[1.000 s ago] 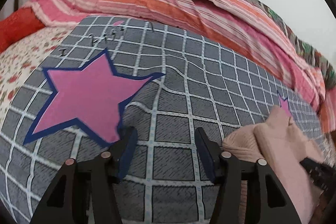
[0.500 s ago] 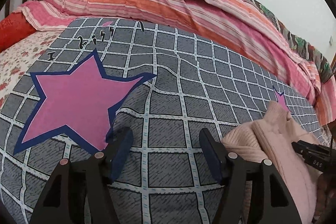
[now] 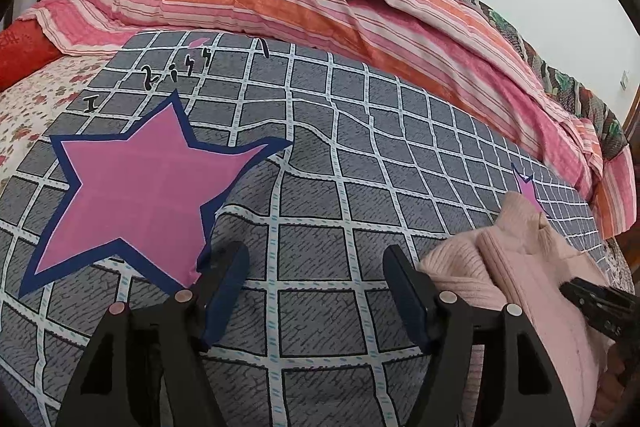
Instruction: Fold small clothes
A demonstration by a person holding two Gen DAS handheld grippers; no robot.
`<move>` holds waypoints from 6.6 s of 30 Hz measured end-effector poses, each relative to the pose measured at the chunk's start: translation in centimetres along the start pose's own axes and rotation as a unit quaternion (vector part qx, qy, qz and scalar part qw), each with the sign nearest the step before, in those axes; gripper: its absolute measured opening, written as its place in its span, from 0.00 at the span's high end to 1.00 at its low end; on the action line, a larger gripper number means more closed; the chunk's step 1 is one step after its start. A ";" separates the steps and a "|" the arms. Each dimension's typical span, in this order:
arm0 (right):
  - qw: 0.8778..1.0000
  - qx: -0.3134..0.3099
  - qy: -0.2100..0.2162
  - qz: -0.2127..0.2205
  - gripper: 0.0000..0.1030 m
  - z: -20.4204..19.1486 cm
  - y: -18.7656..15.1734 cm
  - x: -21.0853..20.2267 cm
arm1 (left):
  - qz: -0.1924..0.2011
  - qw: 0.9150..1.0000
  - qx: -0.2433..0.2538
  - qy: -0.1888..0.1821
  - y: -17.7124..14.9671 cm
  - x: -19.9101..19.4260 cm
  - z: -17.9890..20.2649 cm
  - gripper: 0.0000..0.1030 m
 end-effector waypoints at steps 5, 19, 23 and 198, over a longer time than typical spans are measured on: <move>1.000 -0.003 0.002 0.016 0.65 0.3 -1.7 -2.5 | -0.004 1.000 0.004 0.004 0.0 -0.1 0.1 0.35; 0.998 -0.036 -0.001 0.057 0.65 0.7 -8.1 -7.6 | -0.009 0.997 -0.024 -0.071 -2.8 -5.1 1.6 0.29; 0.997 -0.043 -0.002 0.064 0.65 1.0 -10.0 -8.3 | -0.007 0.990 -0.053 -0.132 -4.0 -7.3 2.7 0.29; 0.986 0.091 0.134 0.036 0.66 11.0 2.8 -3.1 | -0.054 0.991 0.064 -0.107 -0.6 -6.3 20.5 0.37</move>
Point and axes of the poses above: each gripper's, at about its wrist camera, not at the fingertips, and x roughly the way its jaws point, z to its right, y to its top, the point moved 5 cm from there along x, roughly the way its jaws point, and after that the axes turned 15 degrees about x, right-handed, at the moved point
